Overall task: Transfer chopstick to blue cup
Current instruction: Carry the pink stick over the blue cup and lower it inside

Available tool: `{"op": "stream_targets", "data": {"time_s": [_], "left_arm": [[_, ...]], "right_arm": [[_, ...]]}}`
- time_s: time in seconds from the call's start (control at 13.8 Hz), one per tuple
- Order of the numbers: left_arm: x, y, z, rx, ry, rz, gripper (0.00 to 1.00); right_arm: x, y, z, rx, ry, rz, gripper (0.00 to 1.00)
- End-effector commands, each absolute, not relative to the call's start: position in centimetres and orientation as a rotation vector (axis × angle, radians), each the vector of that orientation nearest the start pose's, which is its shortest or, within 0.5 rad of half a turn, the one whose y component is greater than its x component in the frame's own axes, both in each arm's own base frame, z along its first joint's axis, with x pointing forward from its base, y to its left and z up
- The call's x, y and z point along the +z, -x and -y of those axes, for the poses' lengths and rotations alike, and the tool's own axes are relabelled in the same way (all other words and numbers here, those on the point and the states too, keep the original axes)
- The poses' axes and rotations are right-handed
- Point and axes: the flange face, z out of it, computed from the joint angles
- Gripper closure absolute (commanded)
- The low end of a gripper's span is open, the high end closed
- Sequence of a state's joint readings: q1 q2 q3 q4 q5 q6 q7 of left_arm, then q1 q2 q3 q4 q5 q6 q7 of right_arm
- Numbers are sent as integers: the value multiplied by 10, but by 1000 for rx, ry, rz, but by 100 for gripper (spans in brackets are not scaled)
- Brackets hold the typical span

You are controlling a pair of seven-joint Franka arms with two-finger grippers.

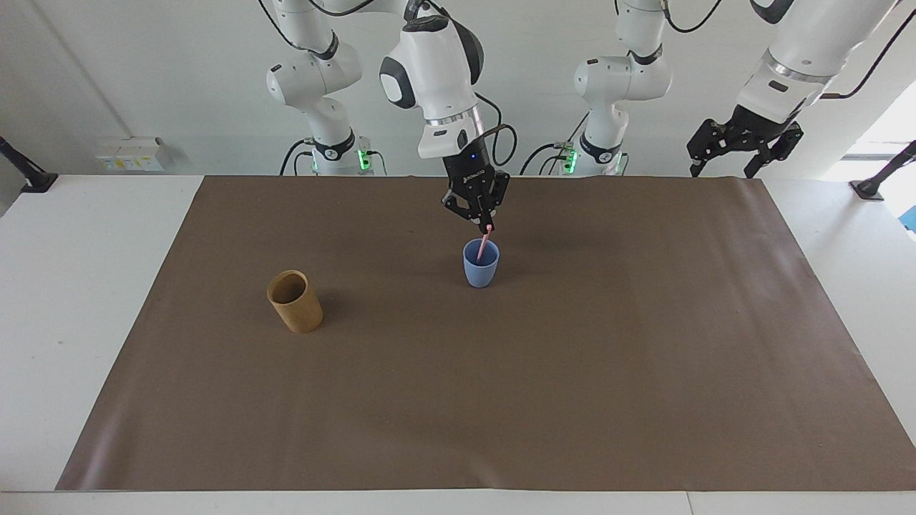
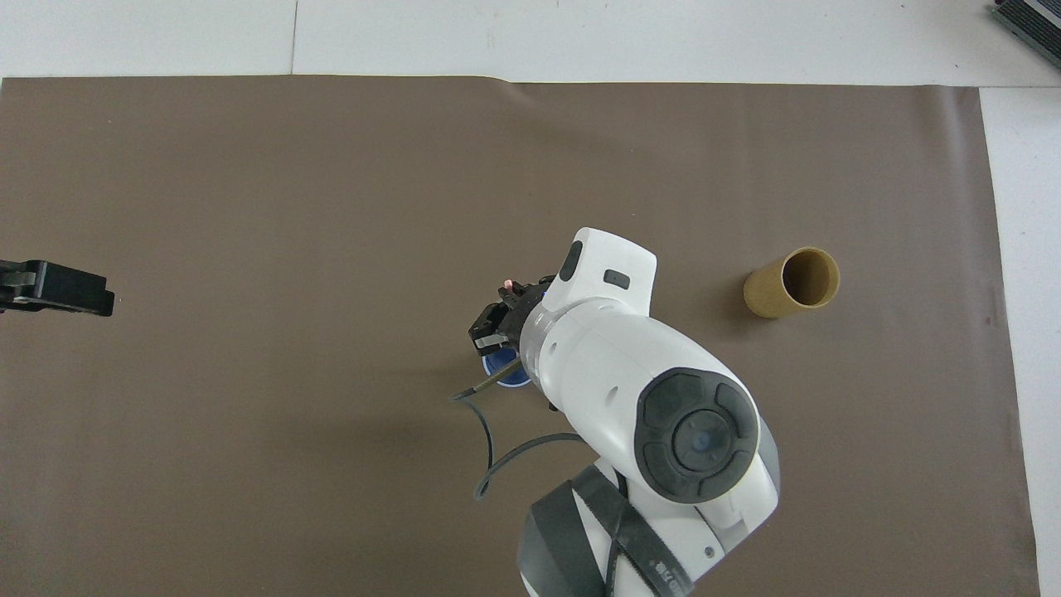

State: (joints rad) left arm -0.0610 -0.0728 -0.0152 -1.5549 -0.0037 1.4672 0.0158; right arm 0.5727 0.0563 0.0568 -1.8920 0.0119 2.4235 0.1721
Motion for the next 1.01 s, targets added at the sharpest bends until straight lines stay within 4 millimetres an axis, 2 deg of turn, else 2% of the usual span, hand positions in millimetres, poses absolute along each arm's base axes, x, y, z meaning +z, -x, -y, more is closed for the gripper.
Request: {"op": "stream_targets", "data": {"time_s": [0.0,0.07,0.22,0.43,0.51,0.65,0.79,0.87,0.94], "left_arm": [[674,-511,28,10,3139,-118,0],[674,-511,30,12,3138,-125,0],[674,-509,29,27,3138,-120,0],[675,-510,29,17,3139,-118,0],[675,-510,29,17,3139,-116,0],[675,-510,29,19,3138,-120,0],[675,-510,28,10,3139,-118,0],[675,-514,28,-12,3136,-129,0],[675,-516,25,-19,3136,-127,0]], "right_arm": [[525,-493,-357,-657,2810,679,64],[526,-494,-357,-659,2809,677,55],[527,-494,-358,-660,2807,675,54],[542,-498,-351,-668,2805,643,29],[556,-498,-338,-645,2824,615,22],[588,-504,-306,-579,2881,556,21],[624,-513,-274,-496,2933,471,10],[636,-519,-256,-476,2950,423,0],[644,-525,-237,-462,2967,373,0]]}}
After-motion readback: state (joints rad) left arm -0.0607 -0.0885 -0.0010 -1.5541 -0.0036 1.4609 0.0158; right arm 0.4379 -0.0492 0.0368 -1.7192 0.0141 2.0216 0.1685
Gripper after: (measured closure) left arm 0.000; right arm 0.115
